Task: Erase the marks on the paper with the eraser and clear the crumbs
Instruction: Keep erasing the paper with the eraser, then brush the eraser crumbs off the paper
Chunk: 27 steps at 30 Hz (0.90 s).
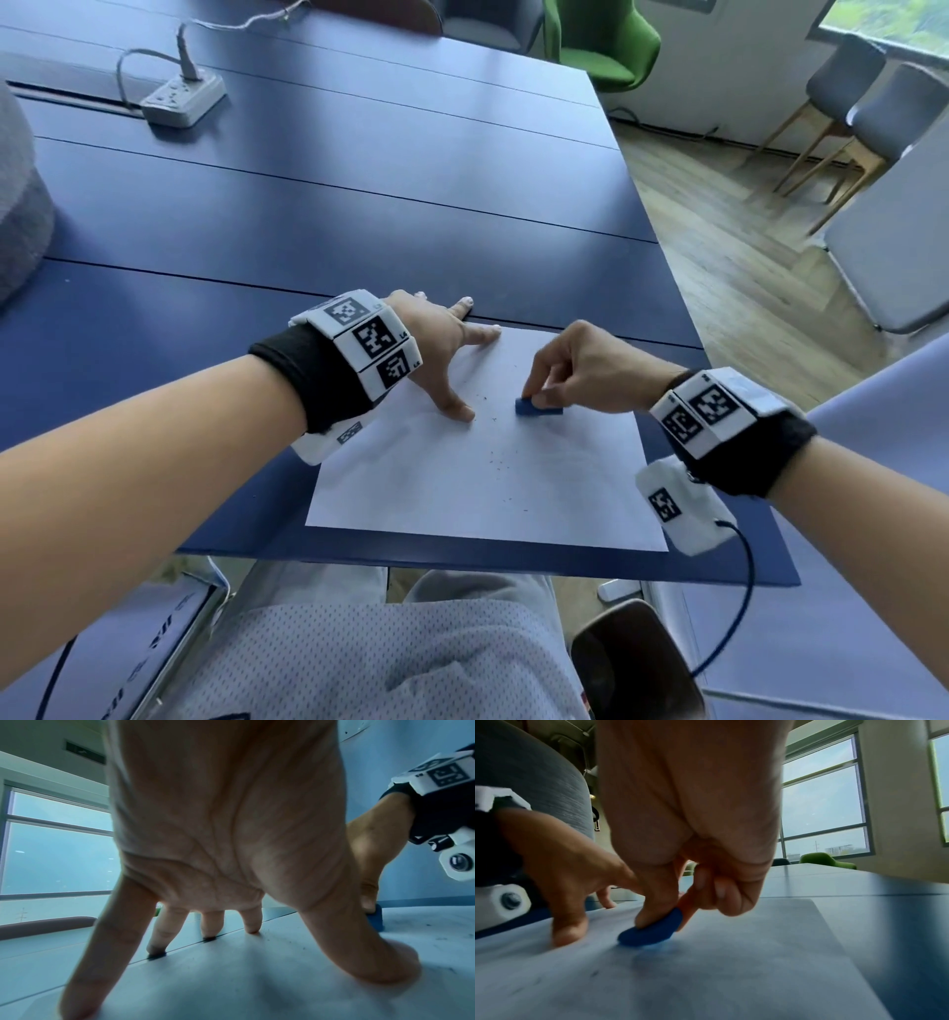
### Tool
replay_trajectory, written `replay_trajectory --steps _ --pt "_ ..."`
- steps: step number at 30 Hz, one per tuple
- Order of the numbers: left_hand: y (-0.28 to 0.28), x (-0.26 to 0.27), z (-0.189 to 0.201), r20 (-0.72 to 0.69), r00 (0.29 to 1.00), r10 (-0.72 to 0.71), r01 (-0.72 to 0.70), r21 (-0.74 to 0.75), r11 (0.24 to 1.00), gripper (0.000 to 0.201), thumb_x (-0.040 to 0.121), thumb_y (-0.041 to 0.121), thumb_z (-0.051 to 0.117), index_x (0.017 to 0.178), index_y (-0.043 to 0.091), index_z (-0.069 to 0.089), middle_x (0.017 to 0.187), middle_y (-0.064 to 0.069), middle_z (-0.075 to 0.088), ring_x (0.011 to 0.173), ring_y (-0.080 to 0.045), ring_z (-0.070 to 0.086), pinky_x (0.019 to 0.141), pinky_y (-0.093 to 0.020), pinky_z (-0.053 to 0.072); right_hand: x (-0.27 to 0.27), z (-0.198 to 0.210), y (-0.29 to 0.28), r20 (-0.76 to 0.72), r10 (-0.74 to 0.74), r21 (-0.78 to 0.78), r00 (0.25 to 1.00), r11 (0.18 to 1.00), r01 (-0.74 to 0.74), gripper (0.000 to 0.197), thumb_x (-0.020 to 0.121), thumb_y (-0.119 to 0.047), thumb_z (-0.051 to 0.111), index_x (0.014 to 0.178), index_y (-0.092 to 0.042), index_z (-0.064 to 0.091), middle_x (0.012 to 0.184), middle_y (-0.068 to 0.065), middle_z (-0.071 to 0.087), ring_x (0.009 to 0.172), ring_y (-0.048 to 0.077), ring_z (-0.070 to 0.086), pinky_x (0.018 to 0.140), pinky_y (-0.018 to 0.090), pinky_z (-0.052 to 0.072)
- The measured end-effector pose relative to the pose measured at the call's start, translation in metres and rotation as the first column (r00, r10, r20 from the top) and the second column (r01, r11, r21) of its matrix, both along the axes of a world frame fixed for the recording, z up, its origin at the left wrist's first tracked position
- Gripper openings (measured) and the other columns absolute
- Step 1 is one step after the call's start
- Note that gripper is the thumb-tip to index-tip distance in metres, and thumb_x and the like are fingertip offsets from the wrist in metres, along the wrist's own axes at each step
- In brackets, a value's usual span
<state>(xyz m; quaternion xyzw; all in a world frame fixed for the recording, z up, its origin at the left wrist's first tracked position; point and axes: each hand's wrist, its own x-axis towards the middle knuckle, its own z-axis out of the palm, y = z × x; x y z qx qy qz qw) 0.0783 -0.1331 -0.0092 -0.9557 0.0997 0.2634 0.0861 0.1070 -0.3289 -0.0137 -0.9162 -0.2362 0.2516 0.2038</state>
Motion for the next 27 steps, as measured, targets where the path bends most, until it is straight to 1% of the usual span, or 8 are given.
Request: replay_trajectory --steps 5,9,12,15,18,20,22,27 --pt "-0.002 -0.001 0.001 -0.007 1.0 0.006 -0.006 0.005 1.0 0.114 0.065 0.083 0.061 0.149 0.053 -0.008 0.163 0.01 -0.011 0.148 -0.039 0.014 0.111 -0.047 0.028 -0.005 -0.005 0.001 0.168 -0.207 0.166 0.964 0.97 0.18 0.014 0.079 -0.01 0.072 0.074 -0.023 0.074 0.062 -0.003 0.064 0.052 0.005 0.053 0.055 0.018 0.041" --pt "-0.001 -0.001 0.002 -0.019 1.0 0.013 -0.012 0.006 1.0 0.114 0.064 0.083 0.062 0.15 0.052 -0.008 0.163 0.011 -0.012 0.148 -0.04 0.014 0.114 -0.048 0.028 -0.039 -0.001 -0.008 0.024 -0.034 0.071 0.999 0.997 0.032 0.012 0.079 -0.007 0.072 0.08 -0.019 0.076 0.07 0.004 0.069 0.055 0.008 0.055 0.053 0.016 0.044" --pt "-0.002 -0.001 0.004 -0.04 0.999 0.026 -0.026 -0.004 1.0 0.114 0.064 0.082 0.064 0.149 0.053 -0.007 0.163 0.011 -0.012 0.148 -0.038 0.012 0.116 -0.051 0.025 -0.049 0.003 -0.024 0.097 -0.129 0.139 0.987 0.984 0.115 0.011 0.083 -0.013 0.071 0.089 -0.021 0.075 0.07 -0.002 0.067 0.055 0.003 0.054 0.051 0.01 0.041" --pt "-0.002 -0.002 0.009 -0.057 0.998 0.036 -0.037 -0.021 0.999 0.114 0.065 0.08 0.066 0.15 0.053 -0.005 0.163 0.012 -0.011 0.149 -0.036 0.01 0.117 -0.052 0.023 -0.072 -0.003 -0.043 0.289 -0.323 0.297 0.901 0.925 0.236 0.01 0.085 -0.013 0.069 0.094 -0.016 0.074 0.079 -0.007 0.062 0.07 0.002 0.058 0.062 0.006 0.04" --pt "-0.003 -0.004 0.014 -0.055 0.998 0.038 -0.04 -0.029 0.999 0.114 0.067 0.077 0.067 0.151 0.05 -0.003 0.163 0.01 -0.011 0.149 -0.03 0.017 0.116 -0.046 0.024 -0.108 -0.022 -0.052 0.327 -0.414 0.421 0.849 0.868 0.262 0.008 0.087 -0.01 0.067 0.093 -0.013 0.072 0.094 -0.006 0.062 0.085 0.006 0.062 0.078 0.011 0.046" --pt "-0.004 -0.005 0.014 -0.055 0.998 0.043 -0.045 -0.037 0.998 0.114 0.066 0.076 0.068 0.152 0.05 -0.002 0.163 0.01 -0.011 0.149 -0.028 0.018 0.116 -0.046 0.024 -0.125 -0.039 -0.051 0.309 -0.427 0.457 0.85 0.85 0.262 0.007 0.087 -0.007 0.065 0.092 -0.012 0.069 0.105 -0.006 0.062 0.093 0.004 0.062 0.084 0.013 0.048" --pt "-0.002 -0.006 0.012 -0.055 0.997 0.055 -0.058 -0.052 0.997 0.113 0.066 0.076 0.069 0.152 0.049 0.0 0.163 0.011 -0.01 0.149 -0.029 0.016 0.117 -0.047 0.024 -0.135 -0.052 -0.049 0.313 -0.409 0.466 0.857 0.853 0.237 0.01 0.088 -0.004 0.064 0.09 -0.013 0.066 0.111 -0.009 0.061 0.098 -0.004 0.058 0.085 0.005 0.043" --pt "0.008 -0.02 0.018 -0.045 0.995 0.09 -0.094 -0.1 0.991 0.095 0.084 0.067 0.057 0.156 0.035 0.004 0.163 0.003 -0.014 0.15 -0.03 0.004 0.118 -0.05 0.02 -0.131 -0.059 -0.056 0.342 -0.422 0.494 0.839 0.841 0.222 0.013 0.087 -0.003 0.063 0.092 -0.014 0.068 0.11 -0.012 0.065 0.105 -0.003 0.058 0.092 0.008 0.042"
